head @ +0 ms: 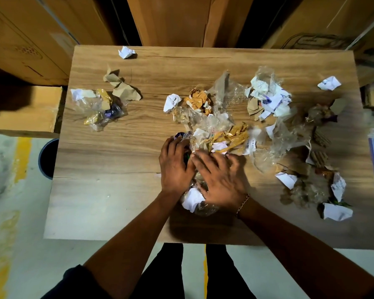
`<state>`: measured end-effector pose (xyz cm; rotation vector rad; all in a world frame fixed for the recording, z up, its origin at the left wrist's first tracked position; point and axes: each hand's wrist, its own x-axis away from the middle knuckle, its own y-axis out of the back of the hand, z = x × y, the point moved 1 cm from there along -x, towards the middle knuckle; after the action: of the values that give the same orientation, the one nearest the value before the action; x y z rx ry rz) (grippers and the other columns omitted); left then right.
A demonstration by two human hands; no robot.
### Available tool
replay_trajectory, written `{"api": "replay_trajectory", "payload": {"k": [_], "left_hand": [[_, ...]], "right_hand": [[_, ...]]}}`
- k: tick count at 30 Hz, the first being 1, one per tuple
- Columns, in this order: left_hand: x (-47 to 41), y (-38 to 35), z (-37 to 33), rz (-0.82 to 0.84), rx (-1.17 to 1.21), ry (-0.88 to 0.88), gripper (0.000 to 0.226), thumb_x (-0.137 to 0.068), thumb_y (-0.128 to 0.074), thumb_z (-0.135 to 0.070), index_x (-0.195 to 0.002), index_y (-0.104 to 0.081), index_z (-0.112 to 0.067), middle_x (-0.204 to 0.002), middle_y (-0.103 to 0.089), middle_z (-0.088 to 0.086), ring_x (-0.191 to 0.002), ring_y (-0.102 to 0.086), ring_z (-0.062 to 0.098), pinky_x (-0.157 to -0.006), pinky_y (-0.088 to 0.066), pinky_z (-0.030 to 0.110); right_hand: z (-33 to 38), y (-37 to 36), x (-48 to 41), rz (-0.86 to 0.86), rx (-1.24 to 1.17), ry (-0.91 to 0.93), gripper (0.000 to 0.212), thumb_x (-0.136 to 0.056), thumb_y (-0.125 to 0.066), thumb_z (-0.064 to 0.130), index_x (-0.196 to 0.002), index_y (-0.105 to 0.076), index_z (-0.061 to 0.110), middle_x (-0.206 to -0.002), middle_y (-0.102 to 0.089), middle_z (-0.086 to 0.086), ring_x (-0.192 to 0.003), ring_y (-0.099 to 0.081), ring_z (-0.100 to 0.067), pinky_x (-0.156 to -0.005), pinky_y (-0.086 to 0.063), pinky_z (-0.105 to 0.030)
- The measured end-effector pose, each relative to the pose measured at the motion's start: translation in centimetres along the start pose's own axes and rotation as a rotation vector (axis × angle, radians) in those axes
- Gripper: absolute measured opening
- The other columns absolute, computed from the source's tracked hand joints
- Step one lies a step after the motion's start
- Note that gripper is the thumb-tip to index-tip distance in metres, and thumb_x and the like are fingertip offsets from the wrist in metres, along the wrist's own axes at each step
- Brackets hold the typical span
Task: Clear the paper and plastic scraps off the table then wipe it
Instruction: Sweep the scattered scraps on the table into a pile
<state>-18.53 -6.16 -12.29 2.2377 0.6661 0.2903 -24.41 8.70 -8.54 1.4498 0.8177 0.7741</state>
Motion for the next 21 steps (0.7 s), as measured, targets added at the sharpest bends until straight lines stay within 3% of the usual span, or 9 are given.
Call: {"api": "replay_trajectory", "payload": {"k": [3,6,9,11,13,17,19,21], "left_hand": [[-0.1,0.1,0.3,0.012,0.035,0.006,0.052,-0.096,-0.045,-0.042,-0.135,-0.062,-0.012,-0.143,-0.06,0.01,-0.143,-0.043,0.035,-0.113,-0.039,0.054],[-0.1,0.5,-0.1,0.027,0.117,0.029,0.052,-0.098,-0.046,-0.036,-0.144,-0.056,-0.015,-0.148,-0.058,0.006,-0.145,-0.042,0.03,-0.116,-0.037,0.05],[0.2,1.3,-0.9,0.061,0.265,0.084,0.057,-0.099,-0.048,-0.026,-0.154,-0.044,-0.014,-0.157,-0.049,0.006,-0.147,-0.039,0.017,-0.118,-0.034,0.03],[0.6,1.6,-1.3,0.073,0.343,0.078,0.062,-0.096,-0.044,-0.023,-0.156,-0.039,-0.01,-0.159,-0.045,0.008,-0.145,-0.04,0.011,-0.114,-0.03,0.014],[0.8,1.7,-1.5,0.089,0.39,0.063,0.069,-0.09,-0.04,-0.026,-0.156,-0.039,-0.006,-0.158,-0.045,0.011,-0.145,-0.042,0.014,-0.111,-0.03,0.01],[0.3,2.7,-1.5,0.129,0.346,0.042,0.074,-0.084,-0.042,-0.031,-0.154,-0.044,-0.007,-0.159,-0.042,0.01,-0.143,-0.045,0.019,-0.108,-0.039,0.013],[-0.4,3.9,-0.7,0.125,0.274,-0.015,0.071,-0.083,-0.046,-0.032,-0.149,-0.051,-0.007,-0.158,-0.041,0.011,-0.142,-0.047,0.022,-0.108,-0.048,0.03],[-1.8,5.6,0.6,0.088,0.134,-0.066,0.068,-0.082,-0.048,-0.037,-0.143,-0.057,-0.008,-0.155,-0.045,0.012,-0.14,-0.045,0.027,-0.108,-0.047,0.044]], "right_hand": [[0.2,0.2,-0.4,0.011,0.038,0.021,0.081,-0.081,-0.06,0.057,-0.15,-0.046,0.017,-0.159,-0.042,-0.002,-0.134,-0.035,-0.023,-0.104,-0.024,-0.048],[0.3,0.2,-0.9,0.032,-0.011,0.067,0.082,-0.087,-0.053,0.056,-0.155,-0.037,0.013,-0.168,-0.025,-0.008,-0.154,-0.018,-0.027,-0.118,-0.015,-0.052],[-0.3,-0.4,-1.5,0.125,-0.144,0.111,0.09,-0.091,-0.048,0.057,-0.162,-0.016,0.013,-0.172,-0.001,-0.013,-0.159,0.001,-0.03,-0.127,-0.011,-0.054],[-0.3,-0.8,-2.0,0.169,-0.192,0.107,0.094,-0.089,-0.044,0.062,-0.163,-0.01,0.015,-0.172,0.002,-0.012,-0.159,0.003,-0.029,-0.128,-0.013,-0.053],[0.0,-1.1,-2.5,0.184,-0.199,0.086,0.093,-0.085,-0.038,0.065,-0.162,-0.016,0.017,-0.172,-0.004,-0.008,-0.16,-0.001,-0.027,-0.127,-0.016,-0.052],[0.2,-1.5,-3.0,0.202,-0.243,0.09,0.087,-0.082,-0.051,0.062,-0.156,-0.036,0.019,-0.171,-0.015,-0.004,-0.159,-0.004,-0.024,-0.126,-0.014,-0.052],[0.0,-1.4,-3.2,0.238,-0.248,0.1,0.086,-0.081,-0.043,0.064,-0.156,-0.035,0.021,-0.172,-0.01,-0.001,-0.16,0.002,-0.022,-0.127,-0.011,-0.052],[0.0,-1.2,-3.3,0.259,-0.241,0.103,0.085,-0.081,-0.034,0.064,-0.154,-0.037,0.022,-0.173,-0.006,0.001,-0.159,0.005,-0.021,-0.127,-0.009,-0.053]]}}
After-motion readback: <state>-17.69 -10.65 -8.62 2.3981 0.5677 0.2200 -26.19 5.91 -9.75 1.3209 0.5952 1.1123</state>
